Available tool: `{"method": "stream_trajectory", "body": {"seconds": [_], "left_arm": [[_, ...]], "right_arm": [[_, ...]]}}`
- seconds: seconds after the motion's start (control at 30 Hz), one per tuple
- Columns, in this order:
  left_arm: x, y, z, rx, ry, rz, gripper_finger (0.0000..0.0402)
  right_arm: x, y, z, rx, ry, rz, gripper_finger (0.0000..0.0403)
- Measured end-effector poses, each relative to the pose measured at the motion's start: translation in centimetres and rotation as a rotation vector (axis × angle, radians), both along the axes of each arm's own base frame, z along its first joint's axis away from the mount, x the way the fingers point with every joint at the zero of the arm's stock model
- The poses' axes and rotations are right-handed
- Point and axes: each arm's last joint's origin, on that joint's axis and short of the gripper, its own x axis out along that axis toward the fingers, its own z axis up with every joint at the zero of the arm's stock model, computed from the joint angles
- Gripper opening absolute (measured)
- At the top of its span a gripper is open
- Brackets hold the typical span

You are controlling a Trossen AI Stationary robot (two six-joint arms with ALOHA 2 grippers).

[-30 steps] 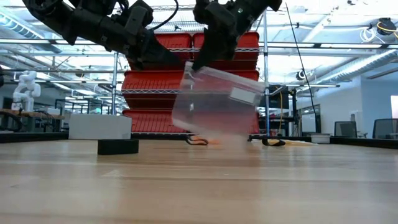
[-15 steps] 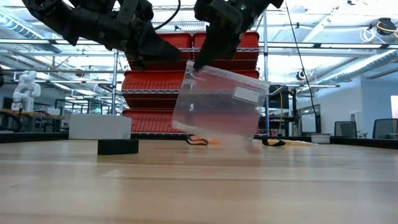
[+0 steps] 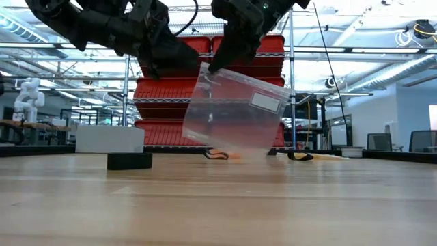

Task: Sort rubber bands
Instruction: Open the left zip lock bag

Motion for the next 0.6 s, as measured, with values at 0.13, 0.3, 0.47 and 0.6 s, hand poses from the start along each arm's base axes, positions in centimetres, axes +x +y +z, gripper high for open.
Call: {"method": "stream_trajectory", "body": {"seconds": [0.13,0.3,0.47,0.6], "left_arm": [[1.0,0.0,-0.7,-0.002,0.043,-0.005,0.0148],[2.1,0.0,-0.3,0.028,0.036,-0.013,0.0148],[1.9,0.0,-0.2,0.027,0.052,-0.022,0.0139],[1.9,0.0,-0.3,0.028,0.064,-0.022,0.0108]], "right_arm": [[0.0,0.0,0.0,-0.003,0.0,0.003,0.0009],[0.0,0.0,0.0,-0.003,0.002,0.003,0.0009],[-0.1,0.0,-0.1,-0.009,0.012,0.009,0.0009],[-0.1,0.0,-0.1,-0.013,0.019,0.013,0.0009]]}}
